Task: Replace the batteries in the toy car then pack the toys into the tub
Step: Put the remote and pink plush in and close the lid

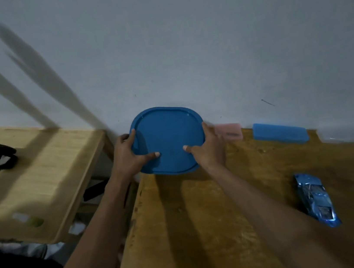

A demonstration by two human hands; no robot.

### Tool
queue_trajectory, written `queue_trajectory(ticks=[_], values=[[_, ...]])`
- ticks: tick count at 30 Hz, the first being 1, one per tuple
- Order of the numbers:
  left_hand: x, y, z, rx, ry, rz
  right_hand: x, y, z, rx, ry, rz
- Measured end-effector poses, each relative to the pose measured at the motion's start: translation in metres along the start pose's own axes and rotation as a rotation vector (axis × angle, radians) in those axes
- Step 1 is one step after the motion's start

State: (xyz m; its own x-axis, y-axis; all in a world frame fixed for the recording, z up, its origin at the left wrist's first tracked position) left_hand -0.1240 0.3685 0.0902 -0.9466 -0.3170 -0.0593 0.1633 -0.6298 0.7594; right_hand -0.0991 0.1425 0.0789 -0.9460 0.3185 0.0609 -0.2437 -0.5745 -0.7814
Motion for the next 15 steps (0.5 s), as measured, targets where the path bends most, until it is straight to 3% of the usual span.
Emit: queue_trajectory(ticks=[7,15], values=[[-0.046,-0.015,-0.027,-0.023,-0.045,0.003,-0.043,0.012,-0.041,0.019,-0.032,-0.055],[-0.047,-0.027,-0.041,-0.062,-0.104,0.024,-0.048,0.021,-0.038,0.042,-0.037,-0.036]])
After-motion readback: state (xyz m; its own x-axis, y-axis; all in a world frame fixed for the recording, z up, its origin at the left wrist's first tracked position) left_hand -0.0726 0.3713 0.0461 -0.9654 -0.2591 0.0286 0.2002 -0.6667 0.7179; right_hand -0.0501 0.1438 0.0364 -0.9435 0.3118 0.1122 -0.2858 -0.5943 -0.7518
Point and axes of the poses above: each hand's wrist, its own x-axis away from the middle knuckle, its own z-axis out of the back of the hand, y = z × x, the point moved 1 cm from there along -x, towards the middle knuckle, and after that the axes turned 8 degrees about y, right-handed, at the moved point
